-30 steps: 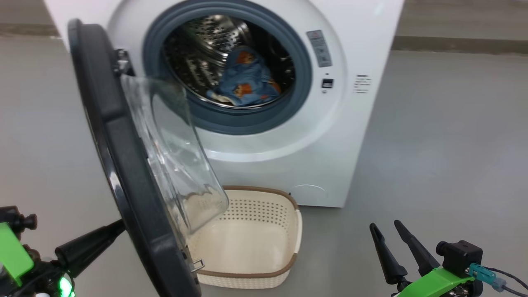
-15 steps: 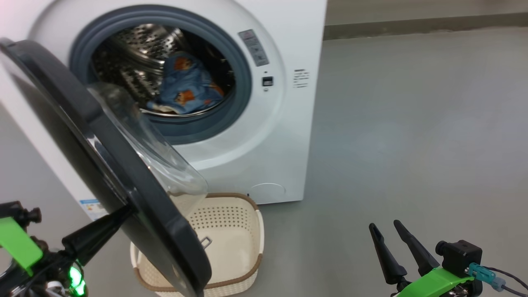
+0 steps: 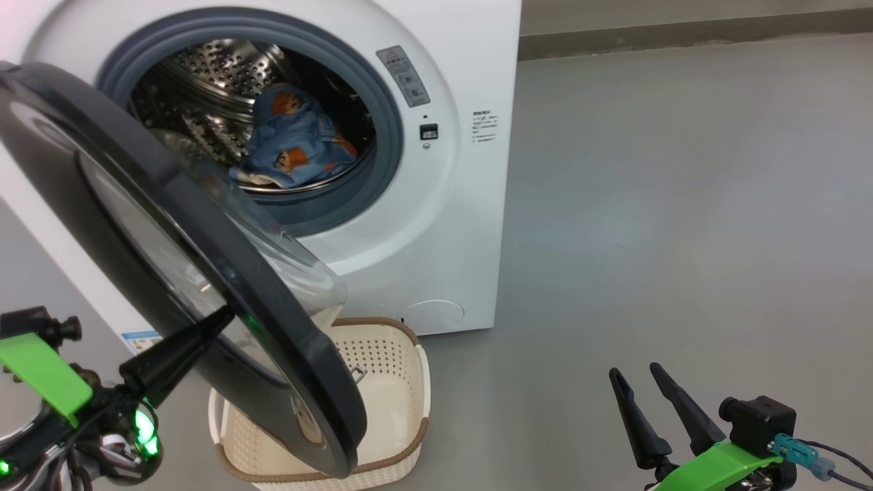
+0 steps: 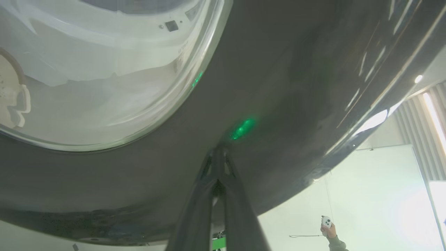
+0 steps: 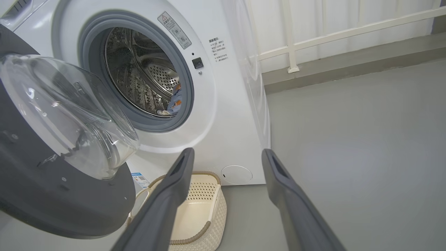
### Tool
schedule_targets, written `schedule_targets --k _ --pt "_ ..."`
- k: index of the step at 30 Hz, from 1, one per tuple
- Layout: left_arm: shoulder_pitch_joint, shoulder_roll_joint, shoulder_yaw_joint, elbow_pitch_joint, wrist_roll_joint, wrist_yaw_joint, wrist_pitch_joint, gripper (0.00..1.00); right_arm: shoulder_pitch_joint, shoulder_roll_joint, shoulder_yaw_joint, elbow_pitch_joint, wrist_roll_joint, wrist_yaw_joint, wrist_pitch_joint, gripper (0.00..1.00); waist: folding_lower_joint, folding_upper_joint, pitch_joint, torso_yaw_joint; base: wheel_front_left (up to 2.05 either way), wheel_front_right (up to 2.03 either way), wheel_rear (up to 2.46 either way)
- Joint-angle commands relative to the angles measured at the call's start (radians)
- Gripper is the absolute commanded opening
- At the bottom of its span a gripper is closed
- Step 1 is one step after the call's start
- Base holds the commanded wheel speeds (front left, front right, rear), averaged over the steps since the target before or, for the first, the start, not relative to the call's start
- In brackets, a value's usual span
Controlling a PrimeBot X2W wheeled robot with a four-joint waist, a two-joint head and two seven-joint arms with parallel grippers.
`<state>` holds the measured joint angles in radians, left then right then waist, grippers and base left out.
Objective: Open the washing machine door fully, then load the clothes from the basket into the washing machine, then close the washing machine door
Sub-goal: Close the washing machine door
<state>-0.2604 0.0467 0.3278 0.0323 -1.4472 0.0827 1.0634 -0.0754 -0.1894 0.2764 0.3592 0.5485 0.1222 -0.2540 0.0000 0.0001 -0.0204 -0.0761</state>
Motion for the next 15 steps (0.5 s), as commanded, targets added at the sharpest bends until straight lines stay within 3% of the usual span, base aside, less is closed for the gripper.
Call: schedule_targets --k 1,5,6,7,9,10,15 --pt "-0.049 0.020 0.025 -0.024 0.004 -0.011 -0.008 0.00 -0.034 -0.004 0.024 -0.020 0.001 0.008 -0.008 1.00 0.0000 -0.0001 -0.002 0.016 0.00 0.00 0.00" --pt "-0.048 0.034 0.026 -0.036 0.029 -0.026 -0.024 0.00 -0.030 -0.002 0.021 -0.019 0.001 0.008 -0.008 1.00 0.0000 -0.0001 -0.006 0.047 0.00 0.00 0.00" --pt "-0.048 0.039 0.028 -0.040 0.041 -0.034 -0.033 0.14 -0.029 -0.003 0.019 -0.019 0.001 0.008 -0.008 1.00 0.0000 -0.0001 -0.006 0.055 0.00 0.00 0.00" --pt "-0.048 0.039 0.028 -0.040 0.041 -0.034 -0.033 0.14 -0.029 -0.003 0.019 -0.019 0.001 0.008 -0.008 1.00 0.0000 -0.0001 -0.006 0.055 0.00 0.00 0.00" --pt "-0.047 0.049 0.028 -0.044 0.059 -0.054 -0.046 0.55 -0.028 -0.002 0.015 -0.020 0.001 0.008 -0.008 1.00 0.0000 -0.0001 -0.006 0.069 0.00 0.00 0.00" --pt "-0.050 0.052 0.034 -0.041 0.073 -0.073 -0.066 1.00 -0.027 -0.002 0.011 -0.021 0.000 0.008 -0.008 1.00 0.0000 -0.0001 -0.005 0.084 0.00 0.00 0.00" --pt "-0.044 0.067 0.032 -0.044 0.134 -0.140 -0.123 1.00 -0.026 0.000 0.002 -0.023 -0.002 0.008 -0.008 1.00 0.0000 -0.0001 -0.006 0.109 0.00 0.00 0.00"
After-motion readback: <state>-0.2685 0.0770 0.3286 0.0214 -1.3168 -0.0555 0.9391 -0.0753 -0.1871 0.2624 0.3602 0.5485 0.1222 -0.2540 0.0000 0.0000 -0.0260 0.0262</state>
